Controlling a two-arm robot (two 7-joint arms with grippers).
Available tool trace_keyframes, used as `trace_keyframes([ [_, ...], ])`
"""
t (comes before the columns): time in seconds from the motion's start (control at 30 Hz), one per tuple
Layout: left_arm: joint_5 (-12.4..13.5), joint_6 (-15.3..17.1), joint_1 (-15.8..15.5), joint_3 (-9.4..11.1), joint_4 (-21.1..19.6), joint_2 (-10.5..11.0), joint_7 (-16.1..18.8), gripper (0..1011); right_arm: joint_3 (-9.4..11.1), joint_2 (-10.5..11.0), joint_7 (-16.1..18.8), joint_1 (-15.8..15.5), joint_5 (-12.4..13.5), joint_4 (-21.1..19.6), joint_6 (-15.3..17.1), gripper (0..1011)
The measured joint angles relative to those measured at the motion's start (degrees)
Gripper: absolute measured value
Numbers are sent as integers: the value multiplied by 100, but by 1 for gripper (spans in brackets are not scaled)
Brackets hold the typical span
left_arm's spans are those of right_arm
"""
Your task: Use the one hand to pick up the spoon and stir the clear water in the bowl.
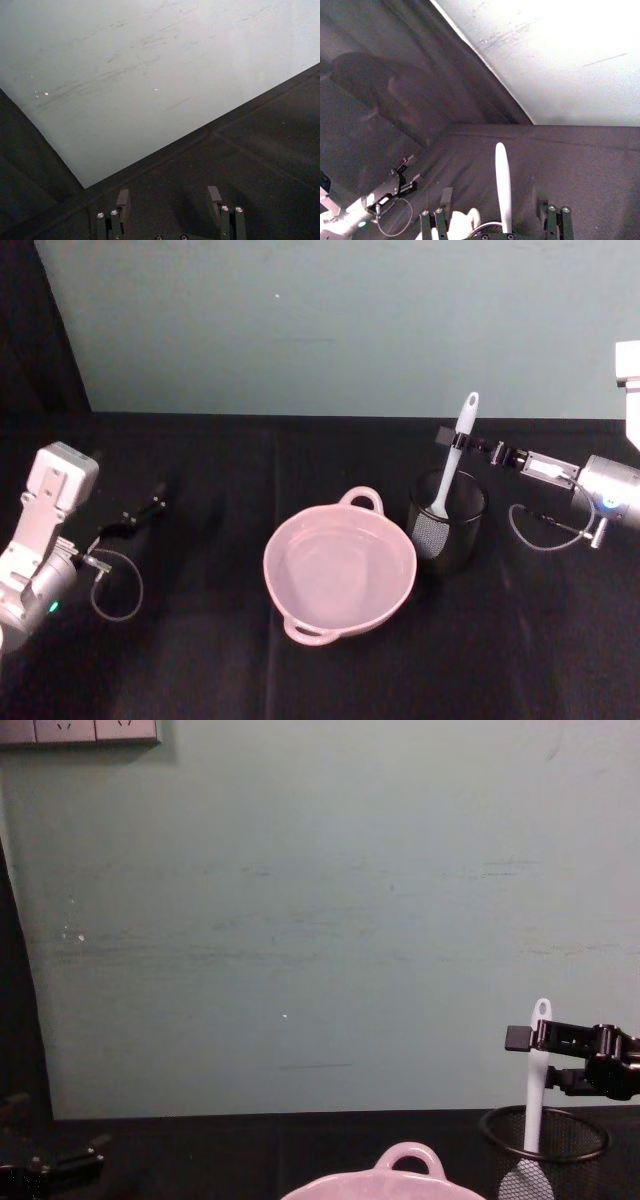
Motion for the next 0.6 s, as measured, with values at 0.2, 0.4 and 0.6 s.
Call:
trace_keyframes([
  [0.2, 0, 0, 0, 0, 0, 0, 0, 1005, 0, -1, -2, 0, 1, 1, 0, 1003],
  [0.4, 0, 0, 0, 0, 0, 0, 0, 1005, 2, -1, -2, 0, 1, 3, 1, 929],
  [0.6, 0, 0, 0, 0, 0, 0, 0, 1005, 6, -1, 0, 2, 0, 4, 3, 741],
])
